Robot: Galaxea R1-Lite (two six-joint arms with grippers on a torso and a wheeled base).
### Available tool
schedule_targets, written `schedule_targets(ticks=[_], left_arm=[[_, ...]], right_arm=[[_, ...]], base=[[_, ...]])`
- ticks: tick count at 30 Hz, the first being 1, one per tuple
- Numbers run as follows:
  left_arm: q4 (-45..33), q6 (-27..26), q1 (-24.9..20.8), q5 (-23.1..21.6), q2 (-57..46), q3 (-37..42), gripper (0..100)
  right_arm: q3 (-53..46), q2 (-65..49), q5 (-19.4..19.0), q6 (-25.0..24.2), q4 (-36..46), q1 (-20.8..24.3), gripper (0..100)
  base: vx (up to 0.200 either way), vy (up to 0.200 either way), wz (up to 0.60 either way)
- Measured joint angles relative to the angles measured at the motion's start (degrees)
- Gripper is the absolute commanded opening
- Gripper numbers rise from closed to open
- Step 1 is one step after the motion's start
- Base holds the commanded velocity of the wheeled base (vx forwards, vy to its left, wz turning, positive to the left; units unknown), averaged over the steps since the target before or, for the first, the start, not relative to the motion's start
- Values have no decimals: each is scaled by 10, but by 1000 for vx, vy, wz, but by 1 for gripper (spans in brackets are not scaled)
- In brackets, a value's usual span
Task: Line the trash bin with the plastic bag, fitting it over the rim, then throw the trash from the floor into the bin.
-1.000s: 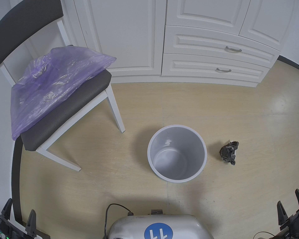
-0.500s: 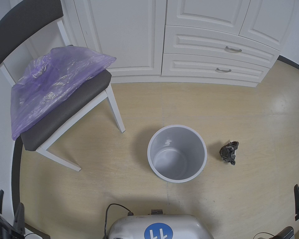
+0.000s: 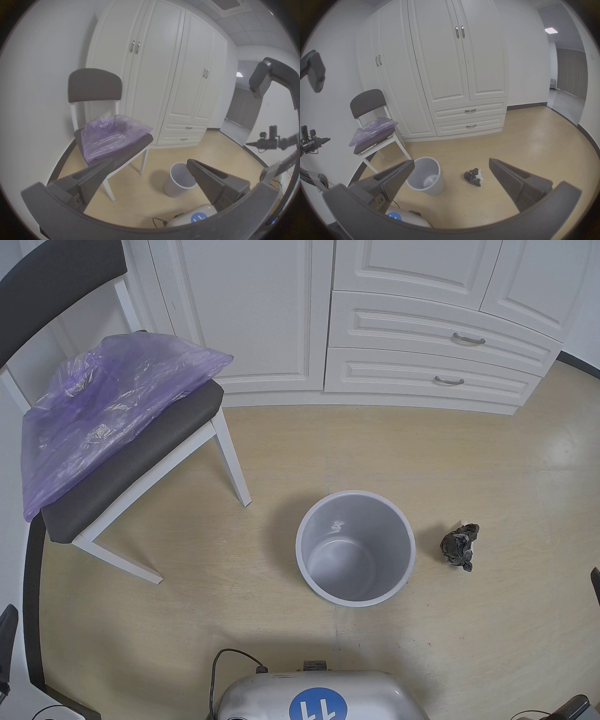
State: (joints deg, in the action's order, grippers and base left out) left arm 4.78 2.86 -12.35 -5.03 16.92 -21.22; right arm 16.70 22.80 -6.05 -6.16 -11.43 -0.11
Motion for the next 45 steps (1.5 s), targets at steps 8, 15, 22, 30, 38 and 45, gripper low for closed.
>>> schedule_targets(ticks=[8,15,22,30,38,45], left_arm=[[-20,-79,-22,2,136,-39,100],[-32,-159,-21,30,231,-69,100],[-17,-221,16,49,295,-66,100],[96,-203,32,37,346,-43,100],[95,-188,40,38,370,-56,100],[117,-190,78,21,384,-57,100]], right_arm=[[30,109,1,0,-100,3,100],[44,204,0,-1,-178,7,100],[69,270,1,-11,-190,47,100],[74,315,5,-11,-205,74,100],[71,350,20,47,-200,60,100],[59,367,18,73,-197,40,100]], base=[[0,0,0],[0,0,0],[0,0,0],[0,0,0],[0,0,0],[0,0,0]])
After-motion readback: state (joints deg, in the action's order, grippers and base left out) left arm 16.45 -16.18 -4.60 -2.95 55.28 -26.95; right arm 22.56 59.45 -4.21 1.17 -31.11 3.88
